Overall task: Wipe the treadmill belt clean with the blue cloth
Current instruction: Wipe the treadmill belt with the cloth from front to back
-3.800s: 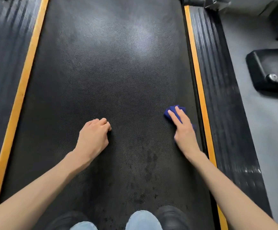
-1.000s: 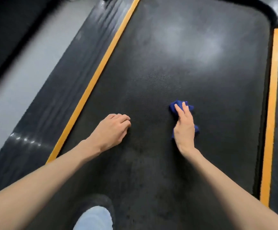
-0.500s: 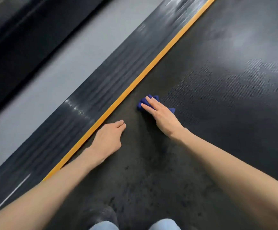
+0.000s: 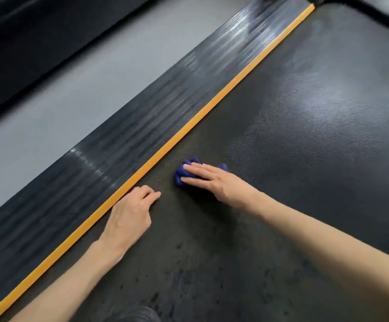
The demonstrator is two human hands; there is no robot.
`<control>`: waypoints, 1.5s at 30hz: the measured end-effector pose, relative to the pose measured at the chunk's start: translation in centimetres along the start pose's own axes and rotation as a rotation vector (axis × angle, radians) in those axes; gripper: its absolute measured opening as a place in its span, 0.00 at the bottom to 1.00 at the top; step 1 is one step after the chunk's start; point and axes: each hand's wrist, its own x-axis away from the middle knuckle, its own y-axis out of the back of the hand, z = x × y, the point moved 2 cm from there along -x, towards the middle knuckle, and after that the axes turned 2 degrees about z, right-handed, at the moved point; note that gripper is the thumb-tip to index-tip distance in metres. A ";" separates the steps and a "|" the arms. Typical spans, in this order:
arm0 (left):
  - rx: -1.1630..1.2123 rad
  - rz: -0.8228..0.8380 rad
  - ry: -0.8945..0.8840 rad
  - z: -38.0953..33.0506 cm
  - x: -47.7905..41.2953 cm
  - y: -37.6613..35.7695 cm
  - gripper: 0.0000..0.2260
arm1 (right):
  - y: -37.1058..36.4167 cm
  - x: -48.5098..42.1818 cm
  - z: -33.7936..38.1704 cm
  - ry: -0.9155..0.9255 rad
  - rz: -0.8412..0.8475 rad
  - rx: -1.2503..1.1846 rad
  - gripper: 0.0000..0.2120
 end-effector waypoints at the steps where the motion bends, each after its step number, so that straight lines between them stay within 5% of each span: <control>1: -0.009 0.006 0.016 -0.2 0.6 -0.4 0.22 | 0.8 0.2 -1.7 -0.093 -0.028 0.032 0.33; 5: -0.027 0.045 0.049 -0.5 0.3 -0.5 0.23 | 1.7 -0.6 -5.3 -0.888 -0.482 -0.135 0.36; 6: -0.011 0.068 0.054 -0.4 -0.1 0.1 0.22 | 1.1 -2.0 -3.9 -0.902 -0.476 -0.189 0.34; 9: 0.000 0.155 0.064 0.7 -1.1 0.9 0.22 | -2.8 -4.9 2.7 -0.280 -0.286 -0.310 0.23; 12: -0.040 0.185 0.091 0.5 -1.4 0.9 0.20 | -2.9 -1.9 5.4 -0.110 -0.110 -0.100 0.24; 15: -0.052 0.167 0.128 -0.1 -1.4 1.0 0.17 | 0.0 -0.5 0.6 -0.188 -0.170 -0.108 0.22; 18: -0.077 0.198 0.102 -0.2 -1.7 0.8 0.16 | 3.4 -0.9 -6.1 -0.638 -0.300 -0.183 0.31; 21: -0.078 0.240 0.147 -0.2 -2.2 1.7 0.17 | 2.4 -3.1 -4.3 -0.911 -0.466 -0.234 0.31; 23: -0.066 0.229 0.188 -0.2 -2.4 2.1 0.17 | -0.8 -4.8 -0.1 -0.766 -0.444 -0.270 0.27; 25: -0.070 0.200 0.191 -0.3 -2.0 2.0 0.16 | -4.2 -4.6 4.7 -0.429 -0.286 -0.268 0.25; 28: -0.068 0.163 0.158 -0.7 -0.9 1.0 0.15 | -3.3 -1.2 3.6 -0.114 -0.094 -0.086 0.28; 30: -0.084 0.172 0.142 -0.8 -0.2 0.6 0.17 | -0.4 -0.6 -0.4 -0.225 -0.172 -0.011 0.30; 33: -0.084 0.160 0.101 -0.9 0.3 0.4 0.21 | 2.5 -1.1 -5.9 -0.653 -0.340 -0.063 0.34; 36: -0.080 0.158 0.110 -1.0 -0.2 0.6 0.20 | 1.9 -3.8 -3.8 -0.867 -0.510 -0.220 0.30; 38: -0.065 0.150 0.125 -1.1 -0.6 0.7 0.18 | -0.4 -5.0 0.6 -0.673 -0.478 -0.281 0.28; 42: -0.072 0.110 0.154 -0.9 -0.5 0.6 0.13 | -3.7 -2.7 6.1 -0.081 -0.124 -0.112 0.25; 45: -0.104 0.078 0.114 -0.9 -0.3 0.4 0.13 | -0.7 -1.9 -0.8 -0.130 -0.204 -0.003 0.23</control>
